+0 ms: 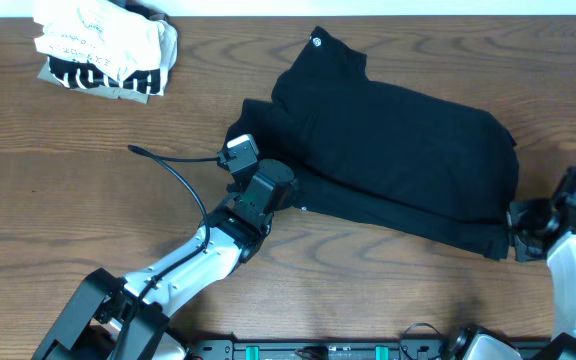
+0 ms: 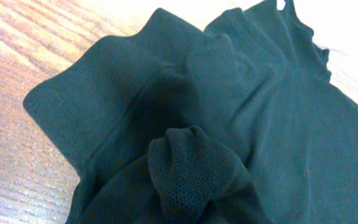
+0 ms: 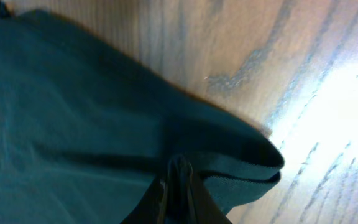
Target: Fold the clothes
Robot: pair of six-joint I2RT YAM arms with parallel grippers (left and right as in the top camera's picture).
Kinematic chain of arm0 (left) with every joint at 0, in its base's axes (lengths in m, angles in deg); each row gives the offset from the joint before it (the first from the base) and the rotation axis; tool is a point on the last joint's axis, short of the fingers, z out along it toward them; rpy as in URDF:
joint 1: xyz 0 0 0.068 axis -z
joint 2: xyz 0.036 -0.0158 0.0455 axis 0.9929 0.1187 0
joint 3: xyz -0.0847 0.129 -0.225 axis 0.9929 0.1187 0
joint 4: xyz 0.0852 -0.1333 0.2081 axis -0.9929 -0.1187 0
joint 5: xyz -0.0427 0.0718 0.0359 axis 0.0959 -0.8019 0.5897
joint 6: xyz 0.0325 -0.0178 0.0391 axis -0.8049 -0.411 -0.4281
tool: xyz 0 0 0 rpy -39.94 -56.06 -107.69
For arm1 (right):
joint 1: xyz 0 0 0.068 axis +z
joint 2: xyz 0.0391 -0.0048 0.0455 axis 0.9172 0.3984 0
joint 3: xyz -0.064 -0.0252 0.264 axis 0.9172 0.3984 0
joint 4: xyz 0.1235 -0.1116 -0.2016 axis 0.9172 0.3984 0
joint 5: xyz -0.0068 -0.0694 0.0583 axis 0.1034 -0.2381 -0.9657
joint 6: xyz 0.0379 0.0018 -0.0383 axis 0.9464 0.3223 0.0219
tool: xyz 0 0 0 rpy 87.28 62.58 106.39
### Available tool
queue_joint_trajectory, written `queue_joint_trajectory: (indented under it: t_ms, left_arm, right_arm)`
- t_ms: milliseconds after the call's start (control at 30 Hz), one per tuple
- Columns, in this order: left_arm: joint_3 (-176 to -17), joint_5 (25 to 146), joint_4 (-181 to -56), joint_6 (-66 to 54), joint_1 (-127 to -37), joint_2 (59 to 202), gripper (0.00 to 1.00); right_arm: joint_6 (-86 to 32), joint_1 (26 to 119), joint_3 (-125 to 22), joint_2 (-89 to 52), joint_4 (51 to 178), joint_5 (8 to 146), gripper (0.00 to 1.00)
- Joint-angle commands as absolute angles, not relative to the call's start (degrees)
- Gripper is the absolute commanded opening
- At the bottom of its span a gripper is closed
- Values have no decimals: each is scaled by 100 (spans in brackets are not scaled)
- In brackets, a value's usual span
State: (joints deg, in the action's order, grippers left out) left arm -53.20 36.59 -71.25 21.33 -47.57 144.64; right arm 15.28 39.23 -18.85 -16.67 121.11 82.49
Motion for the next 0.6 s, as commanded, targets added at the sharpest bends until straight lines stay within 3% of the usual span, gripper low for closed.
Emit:
queue_joint_trajectory:
  t_ms: [0,267,567]
  left_arm:
    - [-5423,3433,-7060,1886,-4870,14492,8]
    - [-5423,3436,-6802,1882,-5216,14495,8]
    - [-5423,3462,-6389,1583,-5294,14645,17]
  right_arm:
    - [1807,4212,-1952,-1715,12034,8869,8]
    - [1836,4374,-1952,-1634,11780,9250,8]
    - [1836,4424,-1952,-981,11490,9228,11]
